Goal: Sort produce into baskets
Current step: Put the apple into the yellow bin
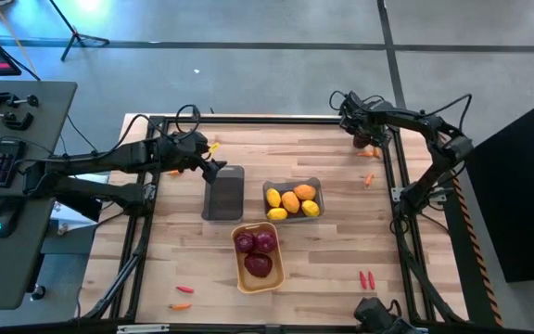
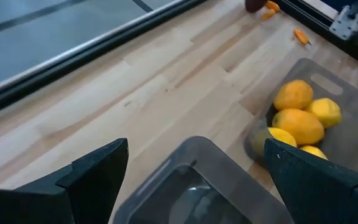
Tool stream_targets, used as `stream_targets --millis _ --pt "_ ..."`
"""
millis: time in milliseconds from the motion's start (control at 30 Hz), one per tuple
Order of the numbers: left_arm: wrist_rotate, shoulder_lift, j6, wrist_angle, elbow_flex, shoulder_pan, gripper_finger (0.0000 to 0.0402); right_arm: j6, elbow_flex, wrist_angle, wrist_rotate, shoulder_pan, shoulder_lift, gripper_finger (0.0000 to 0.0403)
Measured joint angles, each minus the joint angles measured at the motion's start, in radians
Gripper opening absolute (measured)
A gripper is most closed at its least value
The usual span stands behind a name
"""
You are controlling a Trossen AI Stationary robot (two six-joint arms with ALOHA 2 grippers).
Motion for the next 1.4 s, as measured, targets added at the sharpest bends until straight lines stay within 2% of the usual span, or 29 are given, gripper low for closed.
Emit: stream_targets --millis 100,300,433,567,767,967,1067,1200,1400 --pt "0.037 -0.007 -0.001 -0.002 0.0 0.0 0.0362 -0.083 -0.002 -0.009 -0.035 0.01 -0.022 0.0234" --pt "0.037 -0.064 -0.018 0.001 0.0 0.0 0.0362 -0.239 -0.003 -0.027 -0.038 0.161 -0.247 0.0234" --pt "-0.008 -0.086 0.018 0.016 0.0 0.0 0.0362 -0.227 -0.001 0.07 -0.099 0.364 -0.416 0.025" --pt "-0.011 -0.084 -0.029 0.082 0.0 0.0 0.0362 -0.228 -0.001 0.199 -0.197 0.622 -0.474 0.0254" --pt "-0.011 -0.065 -0.163 0.245 0.001 -0.037 0.0362 -0.238 -0.001 0.382 -0.321 0.975 -0.402 0.0257" --pt "-0.014 -0.029 -0.33 0.325 0.001 -0.111 0.0362 -0.298 -0.001 0.633 -0.367 1.207 -0.263 0.0258" --pt "-0.02 -0.002 -0.42 0.362 0.001 -0.176 0.0362 -0.32 -0.001 0.75 -0.345 1.27 -0.189 0.0258" --pt "-0.084 0.042 -0.482 0.491 0.001 -0.298 0.0362 -0.329 -0.001 0.854 -0.304 1.284 -0.094 0.0258" --pt "-0.222 0.07 -0.462 0.668 0.001 -0.42 0.0362 -0.411 0.086 0.839 -0.246 1.274 0.018 0.0259"
